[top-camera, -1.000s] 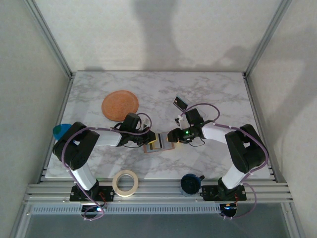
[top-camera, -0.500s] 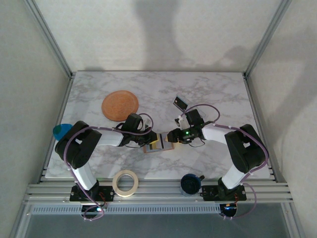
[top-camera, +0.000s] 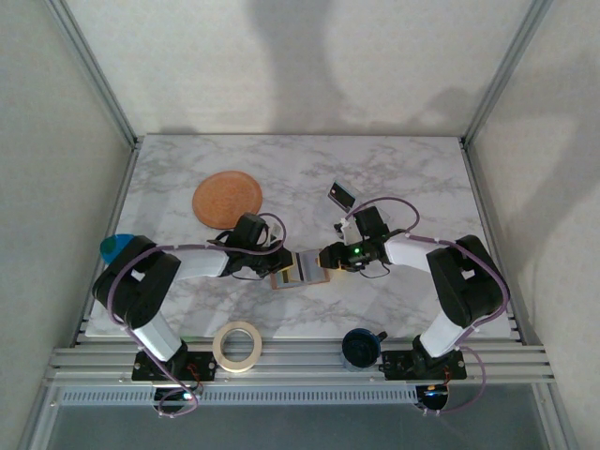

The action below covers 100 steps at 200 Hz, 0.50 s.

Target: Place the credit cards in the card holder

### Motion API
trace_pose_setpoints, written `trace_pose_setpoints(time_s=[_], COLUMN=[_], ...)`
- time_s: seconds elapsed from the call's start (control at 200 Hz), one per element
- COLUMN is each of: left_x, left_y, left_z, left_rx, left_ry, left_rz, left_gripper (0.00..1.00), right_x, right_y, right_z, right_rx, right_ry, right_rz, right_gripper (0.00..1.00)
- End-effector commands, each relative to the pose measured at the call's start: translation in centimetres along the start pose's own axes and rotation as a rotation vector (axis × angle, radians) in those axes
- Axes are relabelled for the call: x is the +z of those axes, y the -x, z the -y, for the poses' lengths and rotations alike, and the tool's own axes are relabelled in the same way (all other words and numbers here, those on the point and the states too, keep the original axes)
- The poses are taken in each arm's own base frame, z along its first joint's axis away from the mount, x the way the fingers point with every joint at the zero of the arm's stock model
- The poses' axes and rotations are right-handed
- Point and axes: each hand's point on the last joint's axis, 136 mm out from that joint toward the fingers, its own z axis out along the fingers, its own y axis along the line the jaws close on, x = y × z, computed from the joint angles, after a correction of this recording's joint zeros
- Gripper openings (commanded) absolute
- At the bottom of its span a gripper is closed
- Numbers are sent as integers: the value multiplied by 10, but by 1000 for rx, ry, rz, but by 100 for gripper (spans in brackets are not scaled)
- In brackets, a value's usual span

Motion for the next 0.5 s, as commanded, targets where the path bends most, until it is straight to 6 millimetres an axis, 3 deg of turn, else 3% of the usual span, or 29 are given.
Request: trace_pose_setpoints(time_s=[0.0, 0.496], left_x=[5, 21], left_y=[1, 0], left_z=[-10, -11], left_rx=[3, -20], left_ry=[39, 22], left_rz=[-19, -70], left_gripper=[0, 0], right_x=[-2, 0], right_y=[-6, -7], right_z=[3, 5], right_rx=[2, 3], right_ry=[-3, -1], right_rz=[-4, -12], right_gripper=[51, 51])
